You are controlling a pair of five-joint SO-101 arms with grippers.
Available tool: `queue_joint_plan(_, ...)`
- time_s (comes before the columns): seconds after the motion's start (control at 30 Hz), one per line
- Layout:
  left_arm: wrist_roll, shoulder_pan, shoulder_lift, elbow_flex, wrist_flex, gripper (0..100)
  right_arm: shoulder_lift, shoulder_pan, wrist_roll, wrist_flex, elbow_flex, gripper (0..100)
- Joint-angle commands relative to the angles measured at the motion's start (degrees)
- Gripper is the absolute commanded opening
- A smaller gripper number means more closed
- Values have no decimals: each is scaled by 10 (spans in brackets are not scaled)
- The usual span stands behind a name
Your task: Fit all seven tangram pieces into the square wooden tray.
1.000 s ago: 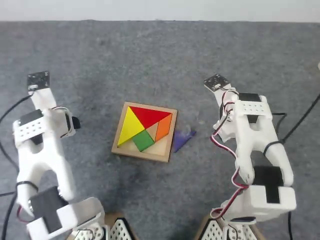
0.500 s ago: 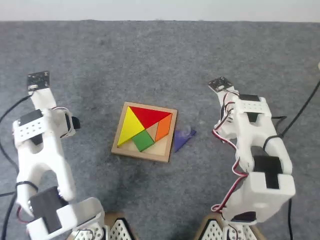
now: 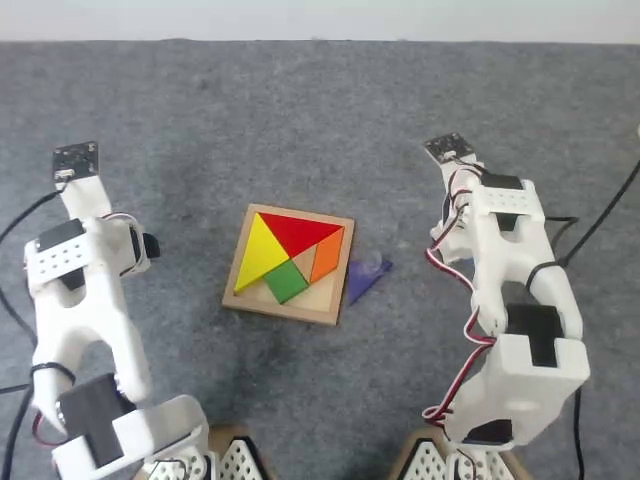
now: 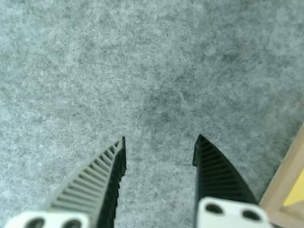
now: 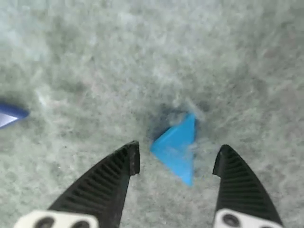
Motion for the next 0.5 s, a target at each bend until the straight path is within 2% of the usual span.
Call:
queue_joint_plan(0.0, -2, 3, -27, -1, -7, 228, -6, 3, -4, -7, -29, 253)
queue_joint_plan(0.47, -2, 2, -28, -1, -7, 228, 51, 0, -7, -31, -47, 252)
